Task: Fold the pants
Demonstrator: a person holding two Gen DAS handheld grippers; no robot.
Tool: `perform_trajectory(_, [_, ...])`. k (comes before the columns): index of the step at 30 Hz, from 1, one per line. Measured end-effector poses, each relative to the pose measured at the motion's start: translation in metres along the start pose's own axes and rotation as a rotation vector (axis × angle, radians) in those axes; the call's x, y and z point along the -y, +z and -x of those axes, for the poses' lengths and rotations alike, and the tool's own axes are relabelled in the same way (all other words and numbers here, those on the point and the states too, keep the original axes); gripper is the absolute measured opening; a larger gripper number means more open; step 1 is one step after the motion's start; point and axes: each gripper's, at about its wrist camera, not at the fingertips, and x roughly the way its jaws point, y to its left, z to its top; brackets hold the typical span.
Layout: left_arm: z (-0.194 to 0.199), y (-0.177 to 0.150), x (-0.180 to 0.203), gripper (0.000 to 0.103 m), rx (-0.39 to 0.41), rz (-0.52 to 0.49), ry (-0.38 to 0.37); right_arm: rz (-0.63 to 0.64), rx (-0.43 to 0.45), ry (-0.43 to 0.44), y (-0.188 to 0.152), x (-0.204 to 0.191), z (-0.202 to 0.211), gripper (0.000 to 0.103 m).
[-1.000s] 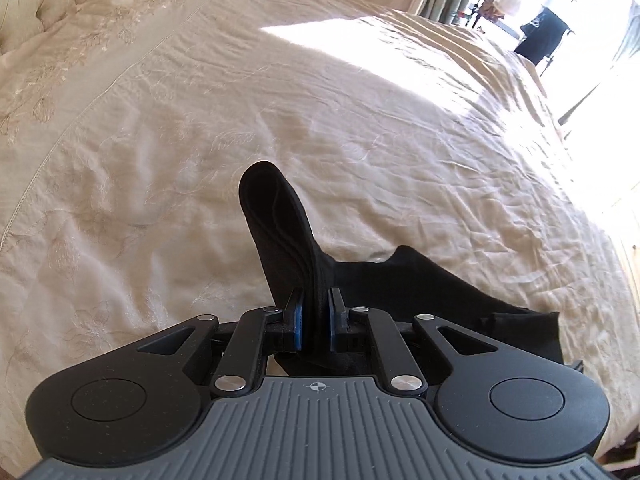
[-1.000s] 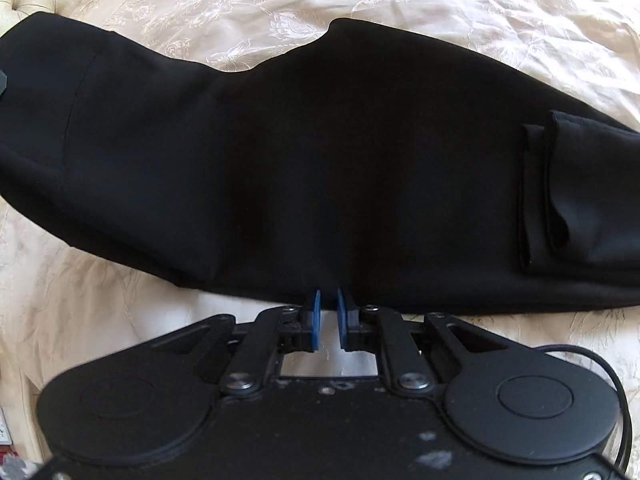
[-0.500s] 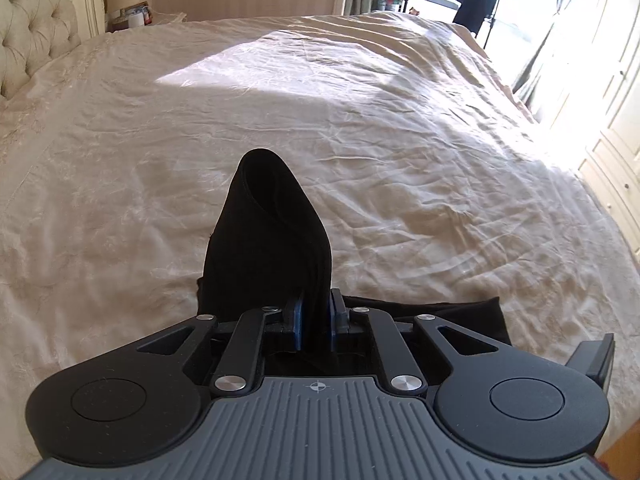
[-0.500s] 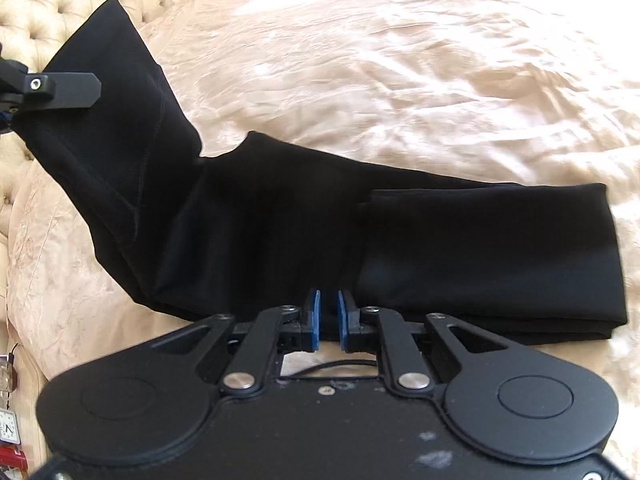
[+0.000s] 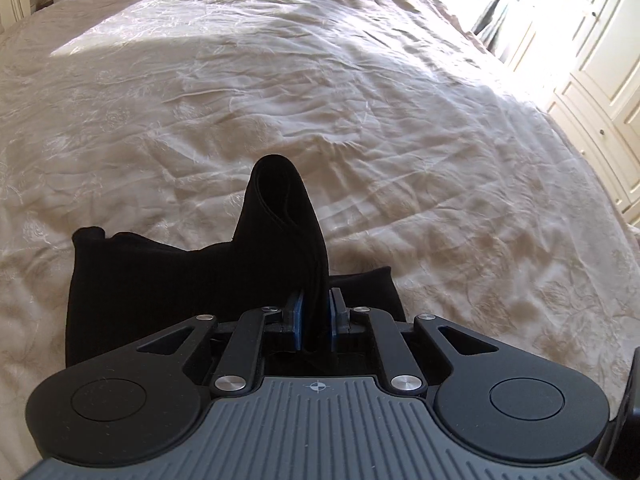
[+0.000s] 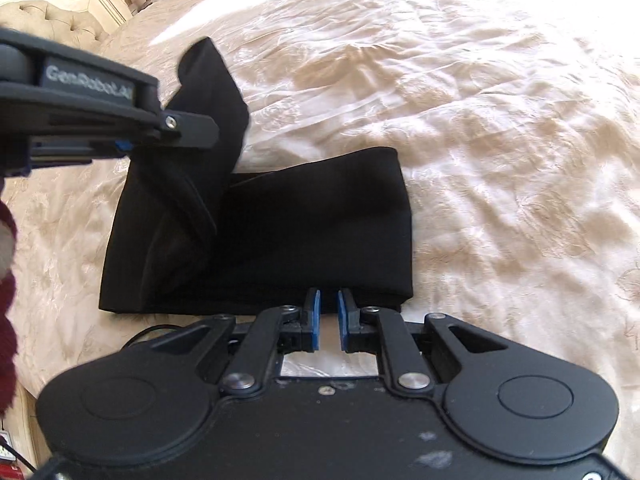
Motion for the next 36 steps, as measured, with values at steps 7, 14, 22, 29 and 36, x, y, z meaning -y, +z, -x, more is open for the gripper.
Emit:
perform_trajectory(7, [-0.010,-0.005,0.031,0.016,-0.042,-0.056,-0.016,-0.019,-0.007,-0.011,0.009,0.021,-0.003,0.014])
perform_trajectory(14, [0.001,0.001,0.050,0.019,0.006,-0.140,-0.006,-0.069,0.017,-0.049,0.016,0.039,0.002,0.019])
perform_trajectory(22, [0.005,-0.008,-0.028,0.019,-0.057,0.032,0.172,-0.059,0.094,-0.017,0.036,0.037,0.003,0.032])
perform_trajectory(29, [0.006,-0.024,-0.115,0.019,-0.145,0.212,0.332,-0.030,0.059,-0.003,0.053,0.023,-0.031,0.039])
perform_trajectory(36, [0.016,-0.042,-0.161,0.019,-0.195,0.300,0.361,-0.099,0.009,-0.008,0.059,0.028,-0.058,0.046])
